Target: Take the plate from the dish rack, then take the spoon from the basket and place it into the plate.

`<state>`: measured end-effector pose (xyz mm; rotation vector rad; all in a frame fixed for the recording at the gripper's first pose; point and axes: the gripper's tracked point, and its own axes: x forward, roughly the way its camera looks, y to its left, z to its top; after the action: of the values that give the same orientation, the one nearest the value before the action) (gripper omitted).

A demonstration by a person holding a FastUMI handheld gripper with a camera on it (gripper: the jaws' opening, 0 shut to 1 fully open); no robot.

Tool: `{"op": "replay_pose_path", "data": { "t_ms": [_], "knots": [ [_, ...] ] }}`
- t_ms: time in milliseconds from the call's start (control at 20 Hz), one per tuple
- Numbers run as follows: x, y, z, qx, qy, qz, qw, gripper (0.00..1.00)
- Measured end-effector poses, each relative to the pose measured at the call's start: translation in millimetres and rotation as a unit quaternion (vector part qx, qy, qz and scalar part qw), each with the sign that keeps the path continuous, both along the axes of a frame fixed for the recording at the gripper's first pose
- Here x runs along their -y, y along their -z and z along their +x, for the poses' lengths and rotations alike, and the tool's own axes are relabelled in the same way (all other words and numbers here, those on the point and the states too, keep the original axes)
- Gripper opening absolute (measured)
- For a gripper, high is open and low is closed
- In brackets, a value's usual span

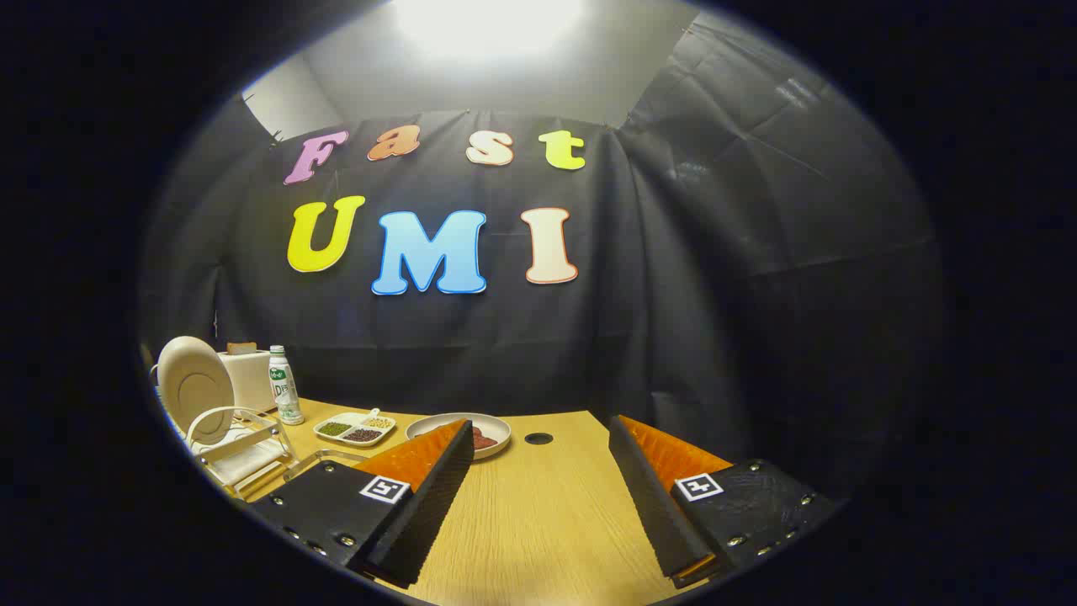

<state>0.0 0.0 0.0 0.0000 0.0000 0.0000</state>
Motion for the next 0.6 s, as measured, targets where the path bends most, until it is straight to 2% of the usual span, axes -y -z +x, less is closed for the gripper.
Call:
{"op": "replay_pose_path", "data": {
  "t_ms": [250,600],
  "knots": [
    [-43,-48,-61,-0.017,0.003,-0.034,0.999,0.99],
    [-172,-116,-131,-0.024,-0.054,-0.024,0.998,0.99]
  ]
}}
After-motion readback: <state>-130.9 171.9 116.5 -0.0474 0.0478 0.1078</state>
